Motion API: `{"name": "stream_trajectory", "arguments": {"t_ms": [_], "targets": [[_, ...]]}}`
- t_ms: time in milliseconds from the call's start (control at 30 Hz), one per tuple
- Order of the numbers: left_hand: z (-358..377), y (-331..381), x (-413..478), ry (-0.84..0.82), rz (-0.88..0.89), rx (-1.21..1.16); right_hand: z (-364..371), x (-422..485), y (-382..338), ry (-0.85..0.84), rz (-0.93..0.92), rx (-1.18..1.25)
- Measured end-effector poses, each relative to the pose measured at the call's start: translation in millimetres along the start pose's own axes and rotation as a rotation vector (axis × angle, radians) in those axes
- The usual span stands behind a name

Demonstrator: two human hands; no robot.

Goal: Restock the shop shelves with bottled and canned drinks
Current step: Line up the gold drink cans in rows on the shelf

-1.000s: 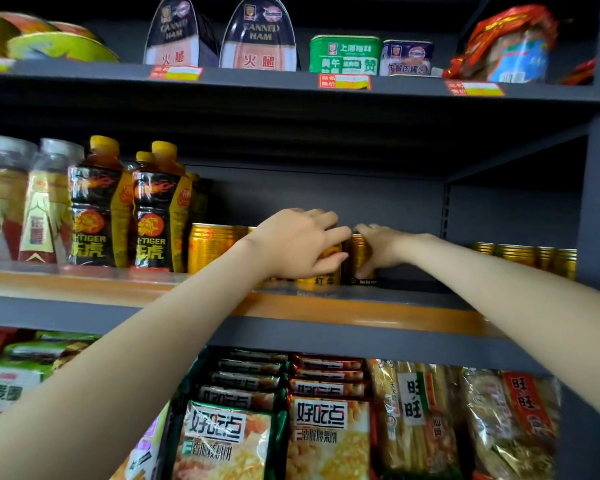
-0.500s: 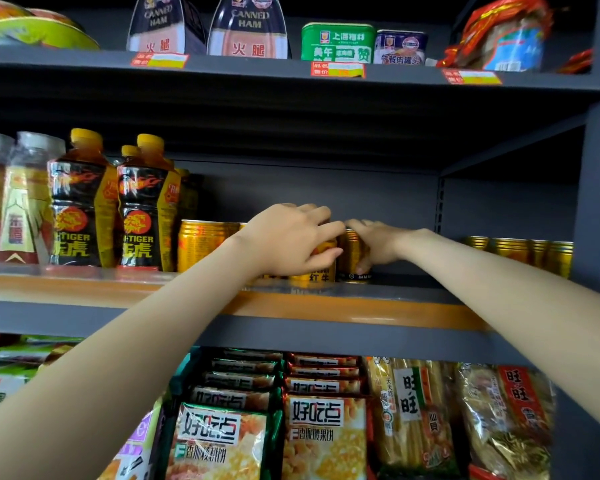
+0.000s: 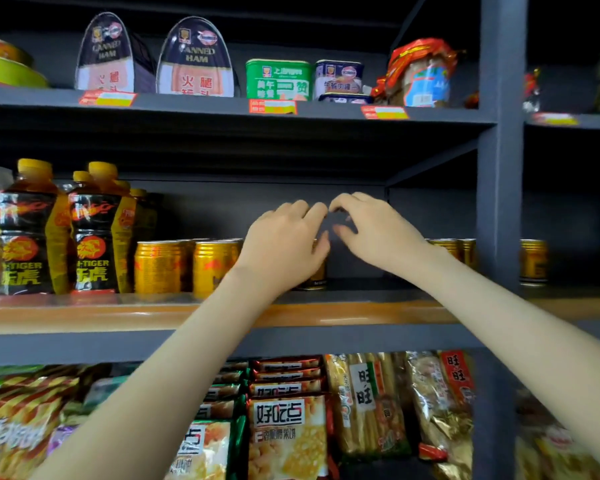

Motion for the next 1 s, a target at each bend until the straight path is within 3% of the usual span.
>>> {"name": "stream_trajectory", "arguments": {"t_ms": [233,433,533,700,800,900,1000], "targets": [[-17,118,27,0.240,-0.018,-0.217,-81,-87,50,0.277,0.012,0.069],[20,213,60,0.243,-0.003,-0.160,-117,-154,151,0.399,0.082,0.004],[51,246,72,0.176,-0.143,0.001,-113,-169,226,0.270,0.287,0.001],[71,259,82,0.142,-0.358,0.246,-76,-157,313,-0.150,0.514,0.125],[74,260,81,0.132,-0.349,0.331,-54,-124,322,-0.356,0.437,0.148],[75,260,83,0.117,-0.357,0.386,-31,-95,308,-0.461,0.281,0.113],[74,260,84,0.130,-0.369,0.390,-10,-77,298,-0.533,0.283,0.183]]}}
Point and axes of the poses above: each hand's wrist, its own x-axis towards the middle knuckle, its own z-axis out of the palm, y = z × x, the point moved 5 cm from there along x, towards the middle knuckle, and after that the axes turned 1 degree about -z, right-handed, at the moved point
